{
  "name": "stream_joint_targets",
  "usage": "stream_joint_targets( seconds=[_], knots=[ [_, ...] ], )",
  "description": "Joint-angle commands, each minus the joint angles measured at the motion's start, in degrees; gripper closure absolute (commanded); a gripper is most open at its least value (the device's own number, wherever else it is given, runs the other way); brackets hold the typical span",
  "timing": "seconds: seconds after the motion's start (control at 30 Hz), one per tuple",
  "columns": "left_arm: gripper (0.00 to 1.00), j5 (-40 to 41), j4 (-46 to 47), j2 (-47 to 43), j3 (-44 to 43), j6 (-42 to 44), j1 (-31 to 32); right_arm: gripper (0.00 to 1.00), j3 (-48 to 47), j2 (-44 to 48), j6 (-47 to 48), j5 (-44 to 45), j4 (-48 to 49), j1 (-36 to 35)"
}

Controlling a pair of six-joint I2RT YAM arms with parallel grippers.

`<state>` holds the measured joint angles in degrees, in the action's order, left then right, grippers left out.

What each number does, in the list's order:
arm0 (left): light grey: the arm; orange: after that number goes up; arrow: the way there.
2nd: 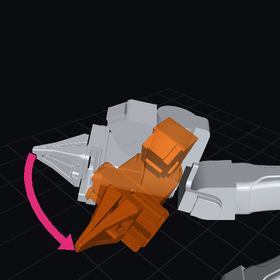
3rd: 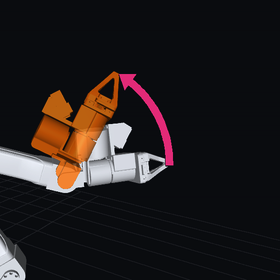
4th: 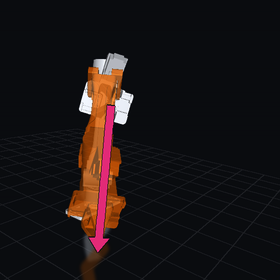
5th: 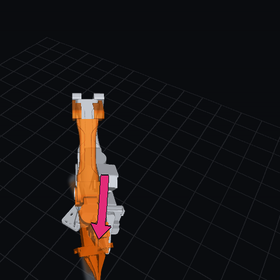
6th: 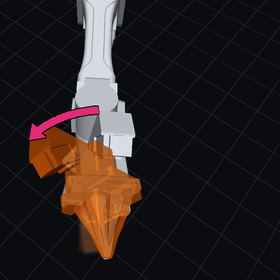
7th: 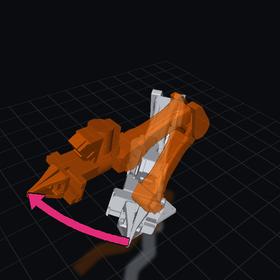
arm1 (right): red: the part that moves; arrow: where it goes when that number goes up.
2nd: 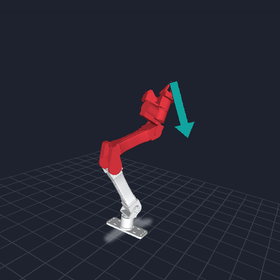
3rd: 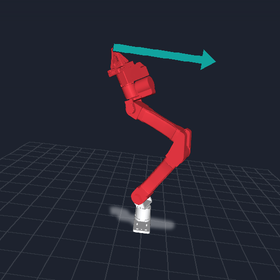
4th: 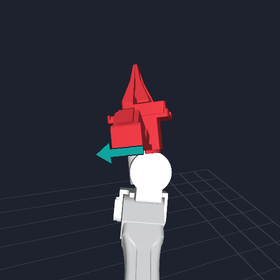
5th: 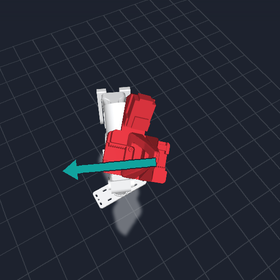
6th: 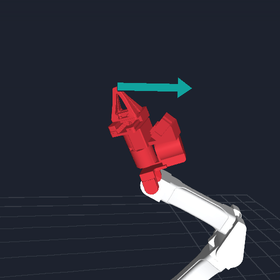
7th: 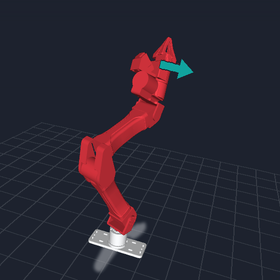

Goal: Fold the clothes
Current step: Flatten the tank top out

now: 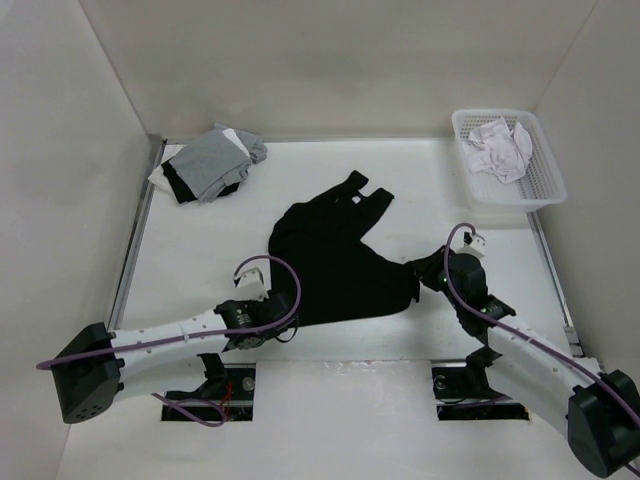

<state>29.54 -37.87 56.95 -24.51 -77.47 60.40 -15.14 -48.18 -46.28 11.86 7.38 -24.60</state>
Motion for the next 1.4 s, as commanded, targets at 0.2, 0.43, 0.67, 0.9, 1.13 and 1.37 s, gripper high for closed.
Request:
stream_joint_targets(
  seconds=[0.2,0.43,0.67,0.9,1.13,1.37],
  knots=[
    [0.90,-1.9,5.7,0.0,2.2,-0.7,-1.6,0.67,0.7,1.0,0.3,1.2,2.7,-1.5],
    [0.97,3.8,4.6,-18.1,-3.2,8.5,-6.9,0.61,0.4,2.1,-0.7,0.9,-2.6,-2.0],
    [0.96,3.4,11.6,-27.1,-5.4,24.4,-28.0,0.61,-0.7,5.7,-6.4,2.7,-11.9,-12.0],
    [0.96,-15.6,22.3,-25.3,-1.0,27.3,-43.1,0.77,-5.2,5.5,-9.0,2.0,-21.5,-21.4],
    [0.95,-19.5,24.4,-27.5,2.7,28.5,-45.2,0.63,-9.2,-1.0,-13.8,0.8,-27.3,-34.4],
    [0.94,-22.8,27.2,-27.4,4.6,28.3,-44.8,0.57,-10.5,-12.4,-27.8,4.2,-18.5,-47.4]
  ],
)
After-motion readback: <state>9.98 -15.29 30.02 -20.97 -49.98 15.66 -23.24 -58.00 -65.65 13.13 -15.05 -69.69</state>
